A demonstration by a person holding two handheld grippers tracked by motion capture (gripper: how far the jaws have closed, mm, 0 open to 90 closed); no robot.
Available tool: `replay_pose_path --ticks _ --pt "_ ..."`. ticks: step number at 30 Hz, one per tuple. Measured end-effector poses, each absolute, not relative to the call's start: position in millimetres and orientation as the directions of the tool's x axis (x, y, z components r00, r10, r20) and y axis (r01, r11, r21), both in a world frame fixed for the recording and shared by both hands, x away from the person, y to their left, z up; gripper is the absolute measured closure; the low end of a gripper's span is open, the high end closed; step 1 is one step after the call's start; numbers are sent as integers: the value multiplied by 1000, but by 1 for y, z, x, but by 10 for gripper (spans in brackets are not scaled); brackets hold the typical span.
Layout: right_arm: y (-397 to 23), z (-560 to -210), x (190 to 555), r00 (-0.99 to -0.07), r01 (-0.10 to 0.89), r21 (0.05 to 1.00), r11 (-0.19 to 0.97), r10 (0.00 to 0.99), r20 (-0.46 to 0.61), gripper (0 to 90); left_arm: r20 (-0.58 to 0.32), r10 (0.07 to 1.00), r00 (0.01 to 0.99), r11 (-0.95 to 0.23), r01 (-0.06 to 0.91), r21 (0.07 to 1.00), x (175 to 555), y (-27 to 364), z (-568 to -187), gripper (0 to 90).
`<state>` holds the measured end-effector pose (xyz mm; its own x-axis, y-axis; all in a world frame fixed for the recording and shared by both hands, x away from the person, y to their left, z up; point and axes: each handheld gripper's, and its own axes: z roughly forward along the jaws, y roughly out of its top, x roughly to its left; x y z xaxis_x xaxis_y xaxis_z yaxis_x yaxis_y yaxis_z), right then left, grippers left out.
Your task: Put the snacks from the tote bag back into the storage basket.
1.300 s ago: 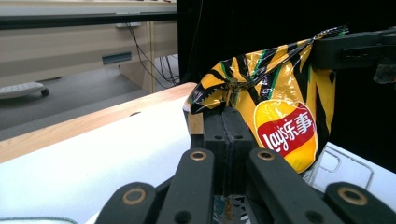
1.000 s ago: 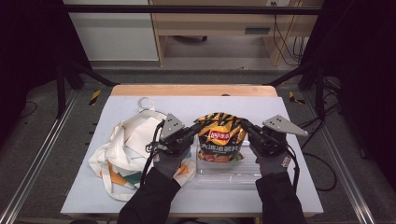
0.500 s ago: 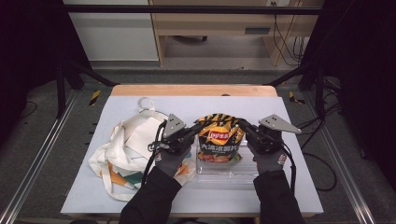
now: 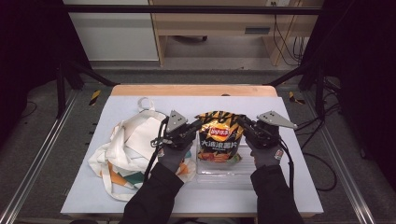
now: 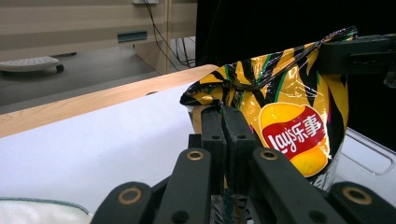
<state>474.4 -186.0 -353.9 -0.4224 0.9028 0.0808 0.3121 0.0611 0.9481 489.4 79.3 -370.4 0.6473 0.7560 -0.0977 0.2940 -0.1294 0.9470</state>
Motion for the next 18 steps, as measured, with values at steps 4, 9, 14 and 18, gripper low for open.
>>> replay_pose_path --ticks 4,9,14,18 --pt "-185 -356 480 -414 313 948 61 907 78 776 -93 764 639 -130 293 947 493 78 -371 857" --pt "-184 -358 485 -401 319 946 63 913 74 704 -84 769 634 -132 286 949 497 78 -371 800" --pt "-180 -362 490 -390 329 941 71 918 67 562 -79 771 632 -134 283 950 500 79 -372 715" --pt "-180 -363 490 -394 316 945 87 918 48 421 -69 775 629 -147 285 947 501 82 -371 585"
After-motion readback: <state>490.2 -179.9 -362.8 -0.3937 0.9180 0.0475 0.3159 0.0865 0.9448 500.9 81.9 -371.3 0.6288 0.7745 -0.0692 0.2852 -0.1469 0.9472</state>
